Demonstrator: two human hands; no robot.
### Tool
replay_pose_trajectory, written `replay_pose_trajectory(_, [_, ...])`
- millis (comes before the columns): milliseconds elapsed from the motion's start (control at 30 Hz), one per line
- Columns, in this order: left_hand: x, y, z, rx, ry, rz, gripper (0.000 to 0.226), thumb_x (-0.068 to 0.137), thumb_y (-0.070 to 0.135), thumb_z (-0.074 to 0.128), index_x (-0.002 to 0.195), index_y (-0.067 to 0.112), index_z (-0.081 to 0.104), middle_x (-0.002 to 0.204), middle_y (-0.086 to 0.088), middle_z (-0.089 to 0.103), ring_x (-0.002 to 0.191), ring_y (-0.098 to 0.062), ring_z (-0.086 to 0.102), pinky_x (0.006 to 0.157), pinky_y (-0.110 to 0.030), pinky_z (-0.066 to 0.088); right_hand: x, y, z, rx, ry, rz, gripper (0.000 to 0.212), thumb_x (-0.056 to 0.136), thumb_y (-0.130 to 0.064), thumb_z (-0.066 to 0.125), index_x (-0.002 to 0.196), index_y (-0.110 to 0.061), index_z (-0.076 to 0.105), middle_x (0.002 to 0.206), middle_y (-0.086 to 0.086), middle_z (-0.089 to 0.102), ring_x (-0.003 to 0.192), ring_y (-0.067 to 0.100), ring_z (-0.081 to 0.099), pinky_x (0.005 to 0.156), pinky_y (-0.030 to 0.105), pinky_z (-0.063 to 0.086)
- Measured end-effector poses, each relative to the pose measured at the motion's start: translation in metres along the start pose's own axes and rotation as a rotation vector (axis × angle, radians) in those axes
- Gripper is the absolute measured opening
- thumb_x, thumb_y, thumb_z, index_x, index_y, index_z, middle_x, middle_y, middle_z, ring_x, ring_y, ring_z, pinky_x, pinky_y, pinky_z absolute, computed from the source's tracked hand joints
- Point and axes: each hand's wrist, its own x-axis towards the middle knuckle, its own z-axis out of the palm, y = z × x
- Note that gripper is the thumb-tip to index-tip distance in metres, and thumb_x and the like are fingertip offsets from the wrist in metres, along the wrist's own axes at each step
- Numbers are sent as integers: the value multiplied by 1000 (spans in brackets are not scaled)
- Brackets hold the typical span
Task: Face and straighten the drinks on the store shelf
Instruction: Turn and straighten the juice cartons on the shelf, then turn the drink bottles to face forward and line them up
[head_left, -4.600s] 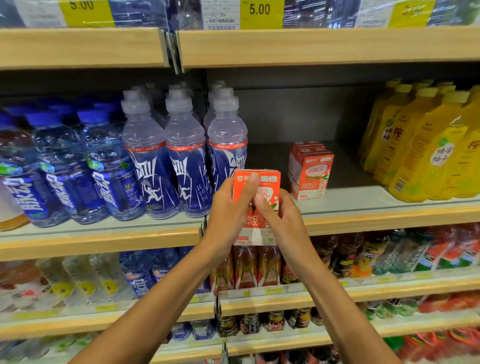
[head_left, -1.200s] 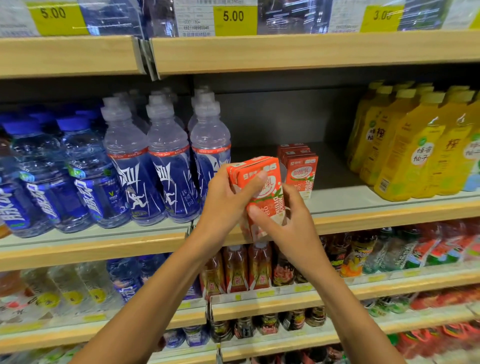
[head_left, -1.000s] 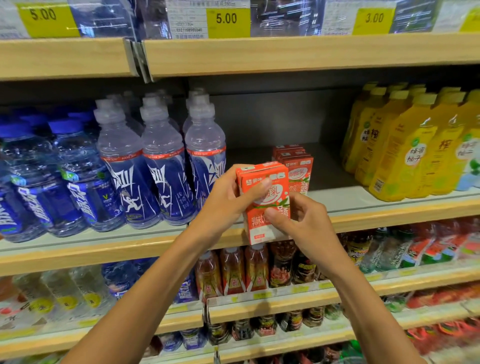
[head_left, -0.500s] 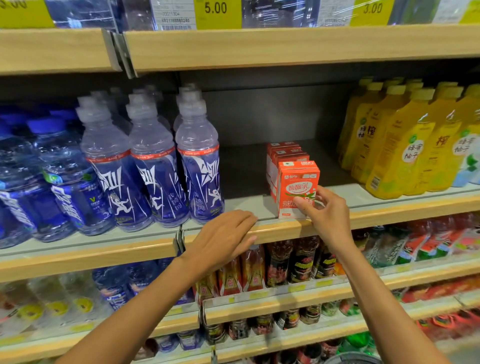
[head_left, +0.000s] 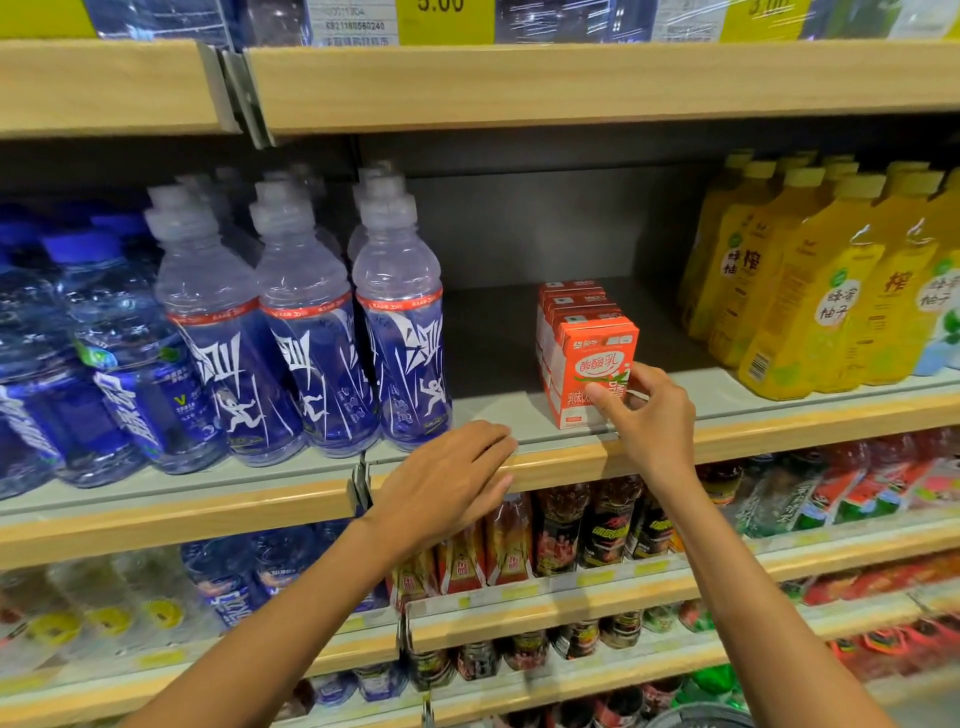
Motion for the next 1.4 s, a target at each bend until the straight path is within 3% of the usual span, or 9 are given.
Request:
replay_pose_trajectory(333, [-8,3,-10,-42,70,-1,40,96,29,40,119,6,64,118,-8,66,104,-18,64,88,-28,52,-3,-2,-2,11,-39,-3,42,85,-26,69,123,-10,60,122,7,62,111,18,58,93,33,49])
replay_pose_trajectory(500, [-47,-10,-16,-7,292,-30,32,99,19,44,105,-1,69,105,-13,69,98,-22,64,88,-31,52,-34,-17,-3,84,252,-79,36,80,-20,75,110,-14,57,103,1,60,89,10,56,78,30,53])
replay_pose_trajectory(633, [-82,-36,-23,187,303,10,37,100,20,42,98,-3,71,100,-17,71,91,-28,67,87,-34,50,-56,-45,27,198,15,-181,28,84,-23,71,108,-19,58,98,-9,60,89,2,57,75,14,47])
replay_pose_trajectory(733, [-97,-53,-22,265,241,57,33,95,18,46,98,-4,71,102,-19,70,89,-31,69,83,-39,53,-56,-71,61,280,-177,-189,41,84,-29,71,120,-18,55,109,-11,58,99,-1,56,80,9,45])
replay_pose_trajectory(867, [-100,-68,-20,348,243,134,40,100,21,37,104,-4,68,104,-19,70,87,-31,69,87,-37,44,-45,-90,102,382,-332,-74,60,79,-40,74,126,-16,46,121,-3,58,104,4,58,83,16,49])
replay_pose_trajectory(1000, [-105,-71,-14,395,252,154,35,101,22,36,113,-1,60,106,-19,70,90,-30,70,80,-37,54,-39,-95,129,405,-321,-68,53,73,-41,78,109,-24,44,111,-4,61,96,3,61,70,12,49])
replay_pose_trajectory(1133, [-105,-71,-15,405,235,138,37,98,23,43,107,-2,69,107,-20,70,91,-31,69,77,-37,58,-38,-96,139,419,-261,-78,53,73,-35,80,109,-25,43,110,-3,60,97,8,61,74,12,48])
replay_pose_trajectory(1267, [-107,-68,-18,328,217,89,36,96,22,45,109,-3,68,110,-19,69,95,-31,68,79,-39,57,-38,-98,131,429,-243,-93,51,75,-28,80,111,-18,45,105,-6,60,89,-1,60,68,0,45])
replay_pose_trajectory(1400, [-109,-63,-33,249,122,53,36,96,21,43,110,-3,67,112,-18,67,97,-31,67,82,-39,55,-46,-98,109,463,-235,-114,53,74,-23,80,119,-12,53,104,-7,64,88,-6,61,71,2,46])
